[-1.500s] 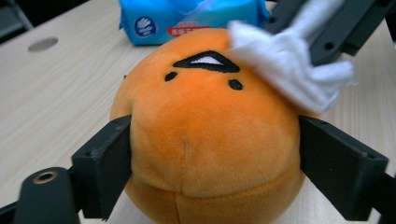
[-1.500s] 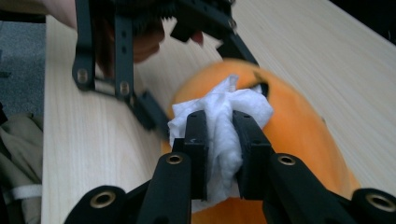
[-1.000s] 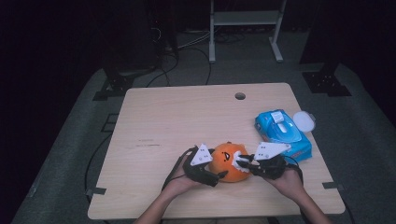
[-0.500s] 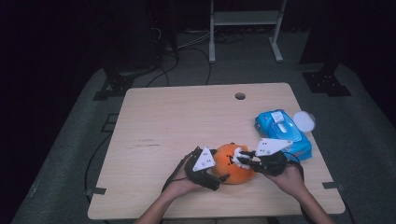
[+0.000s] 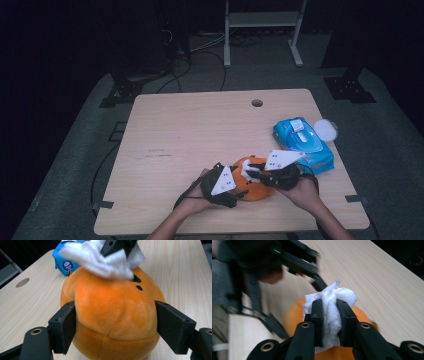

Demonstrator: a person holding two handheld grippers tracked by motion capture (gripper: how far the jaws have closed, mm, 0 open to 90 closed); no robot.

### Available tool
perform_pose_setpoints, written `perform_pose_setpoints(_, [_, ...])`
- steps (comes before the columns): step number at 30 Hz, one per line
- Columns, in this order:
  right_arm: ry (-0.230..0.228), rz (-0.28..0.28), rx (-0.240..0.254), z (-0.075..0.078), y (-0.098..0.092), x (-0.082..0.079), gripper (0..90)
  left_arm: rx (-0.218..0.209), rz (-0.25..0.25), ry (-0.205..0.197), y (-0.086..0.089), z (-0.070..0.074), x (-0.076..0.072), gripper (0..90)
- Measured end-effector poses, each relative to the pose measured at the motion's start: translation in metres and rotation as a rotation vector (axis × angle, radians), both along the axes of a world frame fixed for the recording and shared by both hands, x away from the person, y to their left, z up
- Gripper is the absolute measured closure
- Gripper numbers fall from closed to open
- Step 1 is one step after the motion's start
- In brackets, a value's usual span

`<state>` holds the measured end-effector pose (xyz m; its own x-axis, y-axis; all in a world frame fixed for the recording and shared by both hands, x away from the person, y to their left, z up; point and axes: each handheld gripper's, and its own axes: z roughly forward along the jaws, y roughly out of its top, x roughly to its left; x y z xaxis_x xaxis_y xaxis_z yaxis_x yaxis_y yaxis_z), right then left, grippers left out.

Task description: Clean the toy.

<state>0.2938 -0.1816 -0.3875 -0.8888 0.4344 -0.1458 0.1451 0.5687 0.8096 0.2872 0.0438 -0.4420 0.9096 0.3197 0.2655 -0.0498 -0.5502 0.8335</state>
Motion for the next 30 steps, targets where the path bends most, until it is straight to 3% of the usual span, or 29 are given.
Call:
perform_pose_setpoints(3, [0.034, -0.038, 0.008, -0.007, -0.019, 0.004, 76.4, -0.059, 0.037, 0.074, 0.001, 0.001, 0.006, 12.1])
perform_pose_setpoints(7, [0.052, -0.024, 0.023, -0.01, -0.022, -0.005, 76.4, -0.117, 0.077, 0.195, -0.002, 0.001, 0.01, 6.0])
perform_pose_setpoints(8, [0.048, -0.015, 0.018, -0.01, -0.02, -0.009, 76.5, -0.105, 0.08, 0.194, -0.003, 0.001, 0.009, 7.2])
perform_pose_setpoints(10, [0.049, 0.044, 0.012, -0.008, -0.005, -0.018, 76.5, -0.076, 0.063, 0.133, -0.004, 0.002, 0.004, 17.9])
perform_pose_setpoints(12, [0.027, 0.073, -0.005, -0.006, 0.005, -0.02, 76.5, -0.048, 0.039, 0.082, -0.006, 0.003, 0.0, 21.0])
perform_pose_setpoints(13, [0.027, 0.073, -0.005, -0.006, 0.005, -0.02, 76.5, -0.027, 0.028, 0.05, -0.006, 0.003, -0.002, 21.0])
perform_pose_setpoints(15, [0.005, 0.076, -0.011, -0.002, 0.013, -0.019, 76.5, -0.011, 0.014, 0.023, -0.005, 0.003, -0.004, 23.1])
perform_pose_setpoints(17, [-0.006, 0.058, -0.005, 0.003, 0.012, -0.014, 76.5, -0.006, -0.001, 0.013, -0.003, 0.002, -0.004, 24.0])
perform_pose_setpoints(20, [-0.001, -0.009, -0.013, 0.001, -0.008, -0.004, 76.5, -0.004, -0.009, 0.012, -0.001, 0.001, -0.003, 24.2])
perform_pose_setpoints(23, [0.017, -0.024, -0.023, -0.003, -0.018, -0.003, 76.5, -0.023, 0.01, 0.045, 0.001, -0.002, 0.0, 20.5])
perform_pose_setpoints(24, [0.032, -0.032, -0.027, -0.007, -0.024, -0.006, 76.5, -0.042, 0.026, 0.063, 0.001, -0.002, 0.001, 11.8])
perform_pose_setpoints(26, [0.037, -0.031, -0.029, -0.008, -0.025, -0.008, 76.5, -0.064, 0.046, 0.121, 0.002, -0.003, 0.004, 10.0])
perform_pose_setpoints(27, [0.042, -0.027, -0.025, -0.009, -0.025, -0.011, 76.5, -0.066, 0.048, 0.124, 0.002, -0.003, 0.004, 10.0])
perform_pose_setpoints(28, [0.041, -0.018, -0.026, -0.009, -0.024, -0.013, 76.5, -0.063, 0.041, 0.12, 0.001, -0.002, 0.003, 11.7])
perform_pose_setpoints(30, [0.04, 0.013, -0.029, -0.007, -0.017, -0.017, 76.5, -0.038, 0.026, 0.07, -0.001, 0.0, -0.001, 17.5])
